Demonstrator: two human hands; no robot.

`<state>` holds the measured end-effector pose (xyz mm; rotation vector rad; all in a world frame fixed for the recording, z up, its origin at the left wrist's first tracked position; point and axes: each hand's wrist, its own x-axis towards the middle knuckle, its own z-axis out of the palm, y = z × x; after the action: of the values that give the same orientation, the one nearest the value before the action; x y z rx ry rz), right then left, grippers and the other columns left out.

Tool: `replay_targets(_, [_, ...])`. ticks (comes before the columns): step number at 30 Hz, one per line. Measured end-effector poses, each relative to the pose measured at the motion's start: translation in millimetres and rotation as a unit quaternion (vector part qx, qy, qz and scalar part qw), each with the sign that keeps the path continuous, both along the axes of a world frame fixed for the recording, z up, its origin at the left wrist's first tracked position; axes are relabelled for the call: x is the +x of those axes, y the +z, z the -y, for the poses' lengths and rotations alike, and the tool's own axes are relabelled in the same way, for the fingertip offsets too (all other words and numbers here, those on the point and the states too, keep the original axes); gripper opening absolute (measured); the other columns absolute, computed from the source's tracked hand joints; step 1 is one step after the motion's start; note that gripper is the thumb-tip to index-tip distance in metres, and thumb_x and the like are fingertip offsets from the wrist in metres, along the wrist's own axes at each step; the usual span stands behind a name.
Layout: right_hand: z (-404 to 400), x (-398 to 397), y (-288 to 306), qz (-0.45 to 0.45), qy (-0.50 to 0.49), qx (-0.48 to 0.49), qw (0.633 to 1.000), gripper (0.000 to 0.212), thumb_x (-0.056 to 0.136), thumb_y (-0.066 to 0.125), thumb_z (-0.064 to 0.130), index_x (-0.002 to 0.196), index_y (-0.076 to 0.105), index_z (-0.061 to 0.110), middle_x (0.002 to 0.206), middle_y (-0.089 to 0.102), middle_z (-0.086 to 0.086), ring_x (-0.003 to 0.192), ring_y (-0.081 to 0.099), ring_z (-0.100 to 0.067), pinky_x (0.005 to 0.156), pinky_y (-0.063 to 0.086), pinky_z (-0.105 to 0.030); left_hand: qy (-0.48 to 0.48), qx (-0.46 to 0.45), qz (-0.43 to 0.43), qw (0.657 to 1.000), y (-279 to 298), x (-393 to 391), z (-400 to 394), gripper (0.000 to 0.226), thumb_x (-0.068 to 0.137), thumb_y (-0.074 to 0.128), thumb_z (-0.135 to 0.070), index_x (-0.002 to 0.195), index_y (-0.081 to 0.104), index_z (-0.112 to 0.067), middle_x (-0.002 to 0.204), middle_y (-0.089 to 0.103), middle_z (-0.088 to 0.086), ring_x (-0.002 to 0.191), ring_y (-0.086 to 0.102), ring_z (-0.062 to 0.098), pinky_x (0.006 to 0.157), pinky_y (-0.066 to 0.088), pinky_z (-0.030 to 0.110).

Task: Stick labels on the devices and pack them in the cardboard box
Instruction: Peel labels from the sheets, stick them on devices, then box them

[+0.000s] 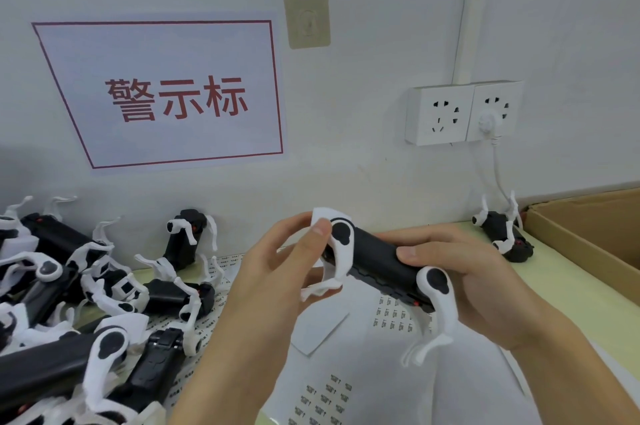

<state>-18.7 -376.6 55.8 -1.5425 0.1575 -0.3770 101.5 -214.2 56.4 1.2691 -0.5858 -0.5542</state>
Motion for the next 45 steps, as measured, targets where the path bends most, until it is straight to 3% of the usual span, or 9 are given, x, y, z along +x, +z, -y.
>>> replay_targets(7, [-1,-3,2,0.036,-0.015,0.026,0.999,0.04,0.086,0.049,0.021,0.115,0.075,0.013,0.116,0.071,-0.02,0.115,0.063,-0.039,0.11,0.04,-0.053,-0.028,-0.051,-0.045,0.997,-1,3,-3,0.048,0.068,0.079,-0.034,0.112,0.072,-0.017,0.102,0.075,0.01,0.088,0.07,0.028,0.091,0.054,0.05])
replay_targets(16, [-3,-4,14,0.077,-0.026,0.009,0.997,0.043,0.081,0.047,0.024,0.112,0.076,0.018,0.113,0.071,-0.015,0.111,0.062,-0.04,0.094,0.053,-0.044,-0.022,-0.114,-0.062,0.991,0,4,-3,0.05,0.077,0.079,-0.026,0.122,0.064,-0.009,0.11,0.074,0.013,0.09,0.072,0.025,0.079,0.061,0.037])
replay_targets(20, [-10,-7,17,0.064,-0.088,-0.221,0.969,0.039,0.077,0.066,0.045,0.115,0.069,0.043,0.116,0.071,0.011,0.112,0.065,-0.01,0.093,0.05,-0.028,0.072,-0.1,-0.013,0.992,1,0,2,0.057,0.054,0.076,-0.048,0.106,0.071,-0.027,0.098,0.076,0.006,0.078,0.072,0.022,0.079,0.057,0.043])
replay_targets(23, [-23,5,11,0.013,-0.144,-0.377,0.915,0.046,0.071,0.077,0.049,0.114,0.062,0.05,0.111,0.065,0.032,0.106,0.06,0.011,0.085,0.045,-0.008,0.143,-0.081,0.069,0.984,4,-10,7,0.044,0.053,0.078,-0.052,0.094,0.07,-0.038,0.094,0.076,-0.004,0.075,0.074,0.015,0.059,0.055,0.024])
replay_targets(27, [-26,25,-8,0.048,-0.158,-0.264,0.95,0.032,0.095,0.06,0.008,0.107,0.068,0.037,0.097,0.075,0.014,0.092,0.07,-0.003,0.075,0.059,-0.025,0.142,-0.066,0.158,0.975,8,-21,12,0.038,0.064,0.086,-0.036,0.099,0.071,-0.04,0.095,0.074,-0.019,0.08,0.073,0.004,0.058,0.052,0.009])
replay_targets(32, [-9,22,-22,0.061,-0.103,-0.082,0.989,0.025,0.098,0.057,0.023,0.118,0.064,0.036,0.113,0.073,0.0,0.109,0.068,-0.023,0.091,0.056,-0.043,0.09,-0.062,0.216,0.97,18,-16,1,0.037,0.071,0.082,-0.05,0.104,0.072,-0.035,0.097,0.075,-0.017,0.095,0.069,0.0,0.071,0.049,0.006])
replay_targets(36, [-13,24,-21,0.102,-0.013,0.121,0.987,0.03,0.087,0.059,0.023,0.114,0.072,0.02,0.108,0.073,-0.015,0.092,0.071,-0.029,0.07,0.057,-0.034,0.098,-0.008,0.245,0.964,7,-6,-1,0.022,0.083,0.075,-0.033,0.104,0.068,-0.037,0.106,0.07,-0.022,0.103,0.065,0.0,0.078,0.051,0.015])
replay_targets(42, [-29,35,-21,0.131,0.034,0.224,0.965,0.042,0.086,0.06,0.019,0.125,0.064,0.003,0.123,0.065,-0.028,0.114,0.062,-0.046,0.085,0.055,-0.049,-0.076,0.021,0.098,0.992,-2,-4,4,0.042,0.078,0.068,-0.038,0.119,0.067,-0.04,0.121,0.07,-0.013,0.111,0.068,0.013,0.099,0.052,0.045])
replay_targets(45, [-34,38,-18,0.107,-0.016,0.189,0.976,0.032,0.087,0.064,0.019,0.117,0.07,0.01,0.117,0.07,-0.022,0.111,0.066,-0.04,0.075,0.058,-0.036,-0.088,-0.001,0.066,0.994,-4,-2,4,0.028,0.092,0.065,-0.025,0.116,0.07,-0.038,0.117,0.072,-0.005,0.103,0.072,0.019,0.092,0.058,0.045])
